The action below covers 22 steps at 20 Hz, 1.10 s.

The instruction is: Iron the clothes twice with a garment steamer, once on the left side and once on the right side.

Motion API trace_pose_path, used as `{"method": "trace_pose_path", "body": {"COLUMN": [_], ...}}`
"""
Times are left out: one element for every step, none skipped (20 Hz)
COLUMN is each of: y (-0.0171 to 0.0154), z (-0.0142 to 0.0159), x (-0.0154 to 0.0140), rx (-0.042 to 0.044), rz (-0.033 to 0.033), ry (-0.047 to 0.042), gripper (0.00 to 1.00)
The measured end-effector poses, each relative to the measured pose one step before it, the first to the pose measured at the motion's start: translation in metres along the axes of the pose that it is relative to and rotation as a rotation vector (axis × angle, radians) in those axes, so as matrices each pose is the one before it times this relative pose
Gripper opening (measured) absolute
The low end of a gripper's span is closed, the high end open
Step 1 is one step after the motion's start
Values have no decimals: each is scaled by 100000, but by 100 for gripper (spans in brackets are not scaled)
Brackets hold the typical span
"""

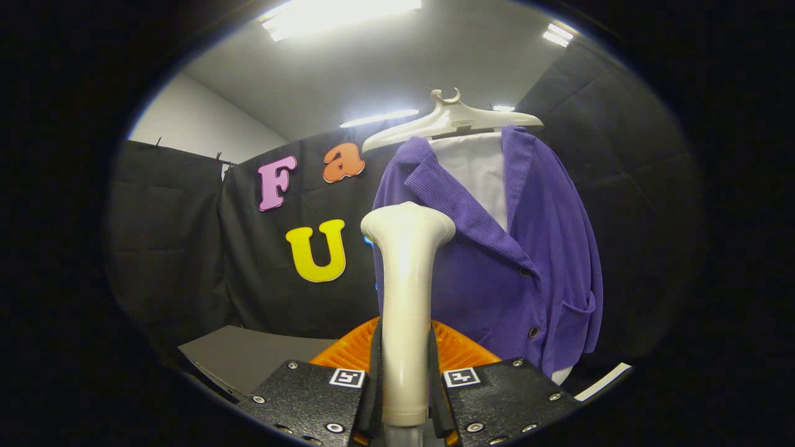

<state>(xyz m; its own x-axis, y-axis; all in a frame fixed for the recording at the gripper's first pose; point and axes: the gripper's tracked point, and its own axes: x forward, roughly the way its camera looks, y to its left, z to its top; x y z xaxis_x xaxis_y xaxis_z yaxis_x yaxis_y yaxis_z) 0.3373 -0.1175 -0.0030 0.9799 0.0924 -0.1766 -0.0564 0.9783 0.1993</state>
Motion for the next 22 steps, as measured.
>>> {"method": "trace_pose_path", "body": {"y": [-413, -356, -408, -369, -331, -446, -436, -454, -400, -419, -324, -366, -409, -395, -282, -408, -374, -179, -648, -262, -19, -161], "z": [-849, -824, -894, -1057, -1135, -1178, -1262, -1149, -1162, -1170, -1227, -1170, -1300, -1208, -1279, -1241, -1239, -1219, -1261, -1017, -843, -702], "x": [-374, -489, -372, -496, -360, -377, -367, -289, -225, -143, -199, -149, -129, 21, 16, 102, 177, 268, -31, 41, 68, -176], "rx": [472, 505, 618, 572, 471, 351, 443, 534, 420, 434, 354, 344, 376, 371, 164, 19, -65, -5, 167, 233, 433, 516], "rz": [-1051, -980, -994, -936, -962, -969, -937, -924, -927, -870, -784, -733, -813, -791, -842, -866, -855, -789, -655, -498, -312, -204], "ry": [1410, 1142, 1209, 1630, 1815, 1871, 2030, 1992, 2081, 2111, 2131, 2042, 2236, 2115, 2562, 2493, 2509, 2634, 2618, 2080, 1738, 989], "gripper": [32, 32, 32, 32, 32, 32, 32, 32, 32, 32, 32, 32, 32, 32, 32, 32, 32, 32, 32, 32, 32, 32]}}
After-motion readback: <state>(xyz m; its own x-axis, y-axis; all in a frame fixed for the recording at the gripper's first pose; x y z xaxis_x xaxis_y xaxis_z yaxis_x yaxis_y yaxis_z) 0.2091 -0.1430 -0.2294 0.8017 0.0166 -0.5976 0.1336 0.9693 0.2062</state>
